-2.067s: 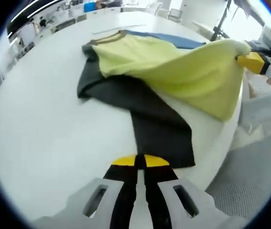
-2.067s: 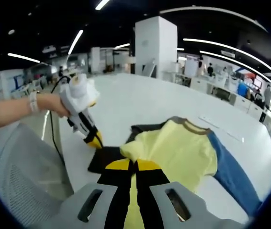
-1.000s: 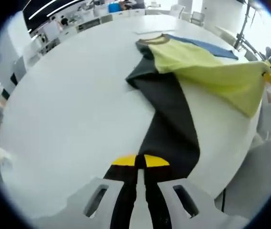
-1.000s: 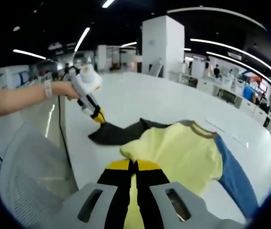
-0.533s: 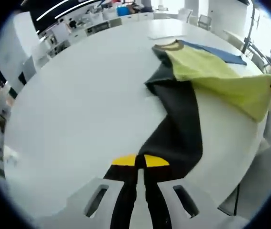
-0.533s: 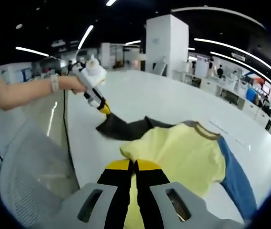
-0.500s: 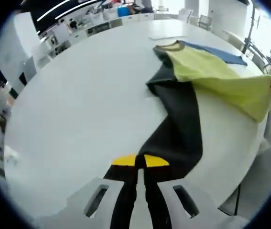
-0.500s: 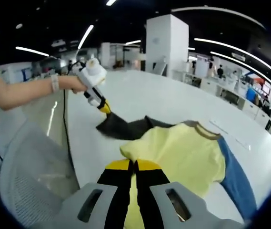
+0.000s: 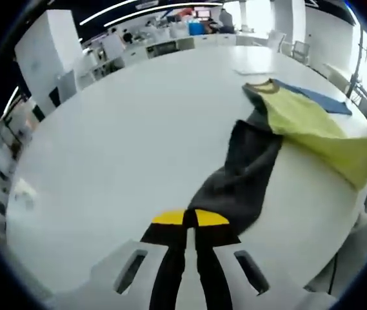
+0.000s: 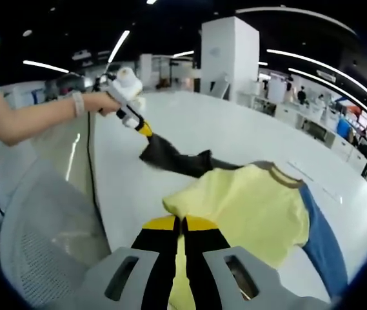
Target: Fold the garment on the visible template until the final outline fits inside the template.
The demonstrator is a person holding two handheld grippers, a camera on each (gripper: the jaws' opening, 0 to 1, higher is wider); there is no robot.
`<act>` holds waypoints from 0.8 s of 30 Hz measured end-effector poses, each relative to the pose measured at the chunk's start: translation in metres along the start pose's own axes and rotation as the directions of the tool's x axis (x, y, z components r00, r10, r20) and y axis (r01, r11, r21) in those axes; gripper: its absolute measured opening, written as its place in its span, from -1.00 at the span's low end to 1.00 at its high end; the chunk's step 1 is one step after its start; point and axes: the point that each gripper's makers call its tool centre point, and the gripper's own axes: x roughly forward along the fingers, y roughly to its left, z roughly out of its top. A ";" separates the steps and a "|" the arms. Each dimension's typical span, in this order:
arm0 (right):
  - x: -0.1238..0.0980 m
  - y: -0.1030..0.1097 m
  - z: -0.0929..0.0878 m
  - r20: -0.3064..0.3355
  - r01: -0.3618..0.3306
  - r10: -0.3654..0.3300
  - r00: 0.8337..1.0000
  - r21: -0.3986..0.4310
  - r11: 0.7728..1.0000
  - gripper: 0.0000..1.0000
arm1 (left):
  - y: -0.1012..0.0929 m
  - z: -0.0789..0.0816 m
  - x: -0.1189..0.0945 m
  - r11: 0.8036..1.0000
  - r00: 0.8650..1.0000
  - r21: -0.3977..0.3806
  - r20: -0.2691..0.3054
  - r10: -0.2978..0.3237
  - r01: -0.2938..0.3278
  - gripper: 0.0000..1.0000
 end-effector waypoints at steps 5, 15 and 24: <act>0.005 0.011 -0.001 -0.015 -0.030 0.030 0.999 -0.016 0.999 -0.92 | 0.014 0.000 -0.004 0.999 0.999 -0.013 0.019 0.033 -0.033 -1.00; 0.011 0.022 0.004 -0.013 -0.064 0.064 0.998 -0.039 0.997 -0.90 | 0.027 0.015 -0.011 0.998 0.996 -0.013 0.060 0.060 -0.060 -1.00; 0.027 0.010 0.006 -0.036 -0.062 0.059 0.998 -0.076 0.995 -0.80 | 0.029 0.030 -0.021 0.997 0.993 0.020 0.095 0.071 -0.073 -1.00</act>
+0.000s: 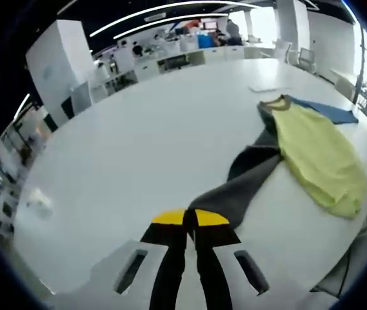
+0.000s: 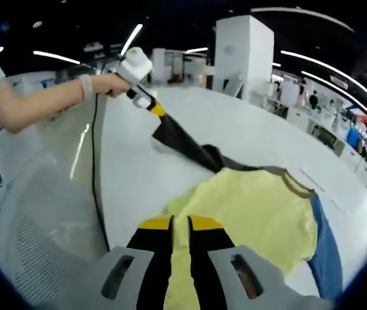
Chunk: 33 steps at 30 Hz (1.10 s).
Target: Fold the garment on the visible template until the final outline fits inside the template.
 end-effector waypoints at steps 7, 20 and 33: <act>0.014 -0.003 0.017 0.001 -0.016 0.016 1.000 -0.048 0.999 -0.78 | 0.004 0.016 -0.006 0.999 0.999 0.037 0.037 0.011 -0.013 -1.00; 0.036 0.008 0.044 0.027 -0.064 0.065 0.997 -0.056 0.996 -0.97 | 0.012 0.030 0.008 0.995 0.998 0.102 0.054 0.019 -0.024 -1.00; 0.031 -0.003 0.045 0.034 -0.030 0.030 0.999 -0.002 1.000 -0.97 | 0.030 0.046 0.031 0.982 0.995 0.178 0.088 0.047 -0.062 -1.00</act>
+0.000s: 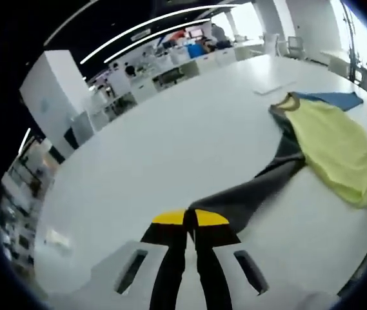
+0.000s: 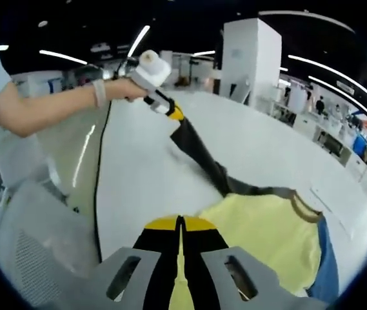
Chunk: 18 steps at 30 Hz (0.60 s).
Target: Fold the garment on the visible template until the final outline fits inside the template.
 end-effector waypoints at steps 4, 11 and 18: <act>-0.008 -0.004 -0.001 0.002 0.019 -0.019 1.000 0.010 1.000 -0.97 | 0.006 0.014 0.006 0.998 0.999 0.056 0.039 0.016 -0.019 -1.00; -0.025 -0.011 -0.001 0.015 0.057 -0.058 0.998 0.024 0.998 -0.97 | 0.013 0.024 0.023 0.990 0.997 0.137 0.070 0.033 -0.042 -1.00; -0.075 -0.046 0.000 0.065 0.186 -0.195 0.979 0.128 0.974 -0.97 | 0.024 0.014 0.036 0.991 0.997 0.120 0.057 0.053 -0.059 -1.00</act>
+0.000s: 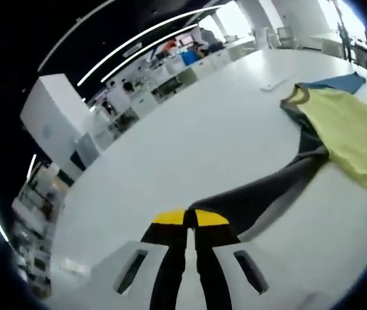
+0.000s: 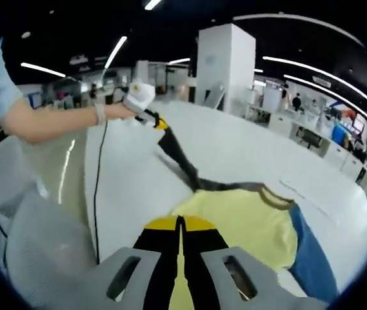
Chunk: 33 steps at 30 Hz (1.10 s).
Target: Fold the garment on the visible template until the final outline fits inside the template.
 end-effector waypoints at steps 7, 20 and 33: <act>-0.050 -0.046 -0.014 -0.012 0.158 -0.158 0.987 0.066 0.985 -0.97 | 0.004 -0.012 0.004 1.000 1.000 0.015 0.012 0.008 -0.008 -1.00; -0.087 -0.061 -0.026 -0.032 0.256 -0.255 0.967 0.088 0.963 -0.97 | 0.011 -0.031 0.012 0.999 0.999 0.044 0.006 0.032 -0.032 -1.00; -0.084 -0.061 -0.028 -0.034 0.247 -0.245 0.969 0.094 0.964 -0.97 | -0.017 -0.057 -0.017 0.996 0.999 0.081 0.005 -0.047 0.046 -1.00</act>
